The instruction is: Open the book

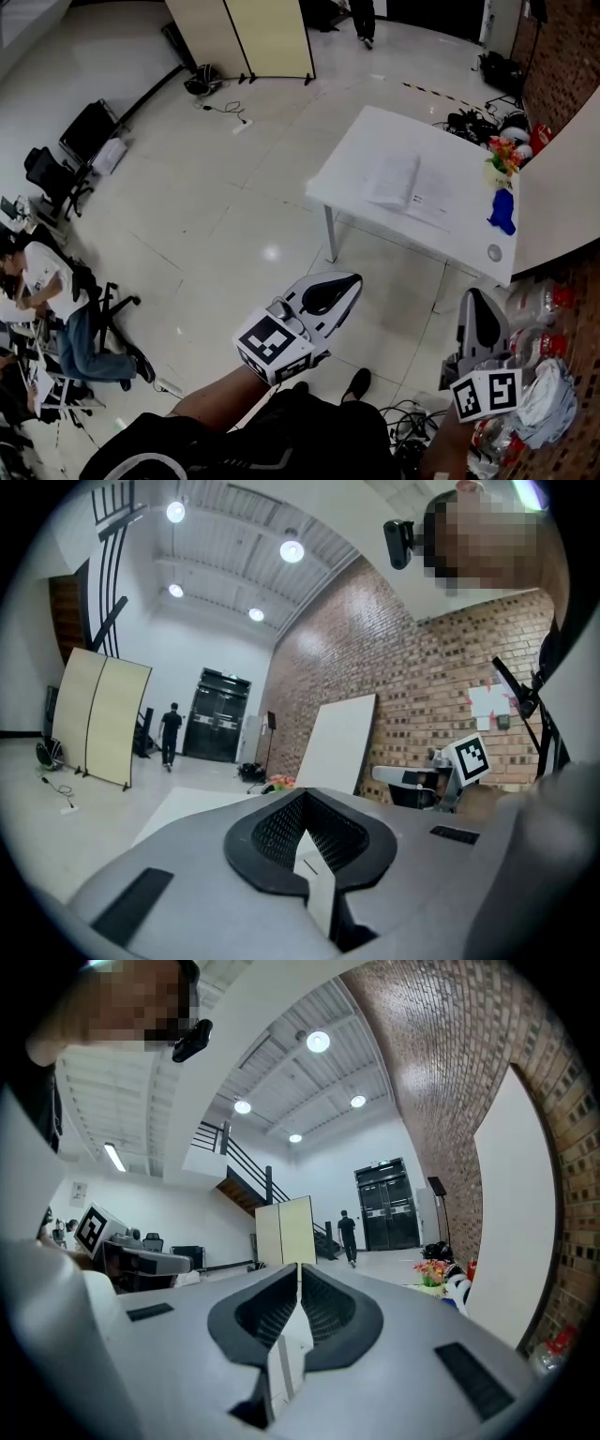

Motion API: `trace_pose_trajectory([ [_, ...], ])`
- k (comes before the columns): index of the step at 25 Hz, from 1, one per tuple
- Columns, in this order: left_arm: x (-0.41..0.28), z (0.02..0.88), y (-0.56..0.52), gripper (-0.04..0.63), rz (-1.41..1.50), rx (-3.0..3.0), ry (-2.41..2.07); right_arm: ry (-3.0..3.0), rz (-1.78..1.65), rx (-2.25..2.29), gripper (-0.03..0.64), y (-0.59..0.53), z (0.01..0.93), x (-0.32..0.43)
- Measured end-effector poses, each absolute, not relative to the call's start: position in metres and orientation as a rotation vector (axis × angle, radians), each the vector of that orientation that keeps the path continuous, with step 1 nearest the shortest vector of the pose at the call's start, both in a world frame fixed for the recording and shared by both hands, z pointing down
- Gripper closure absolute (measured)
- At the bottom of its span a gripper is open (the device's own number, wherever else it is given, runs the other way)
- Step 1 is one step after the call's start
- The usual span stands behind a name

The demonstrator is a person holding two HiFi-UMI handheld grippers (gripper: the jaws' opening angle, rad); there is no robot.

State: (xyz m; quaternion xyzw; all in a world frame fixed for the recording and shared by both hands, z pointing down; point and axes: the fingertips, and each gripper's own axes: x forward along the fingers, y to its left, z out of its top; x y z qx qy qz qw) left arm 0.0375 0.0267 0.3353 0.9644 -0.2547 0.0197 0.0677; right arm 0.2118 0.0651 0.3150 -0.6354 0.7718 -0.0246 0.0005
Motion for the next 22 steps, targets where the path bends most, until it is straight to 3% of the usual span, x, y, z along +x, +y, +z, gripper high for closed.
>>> trace_pose_trajectory([
  [11, -0.113, 0.359, 0.104, 0.6, 0.037, 2.872, -0.661, 2.397, -0.17, -2.076, 0.614, 0.154, 0.334, 0.058],
  [22, -0.095, 0.329, 0.219, 0.6, -0.013, 2.909, -0.583, 2.365, -0.102, -2.087, 0.614, 0.267, 0.317, 0.059],
])
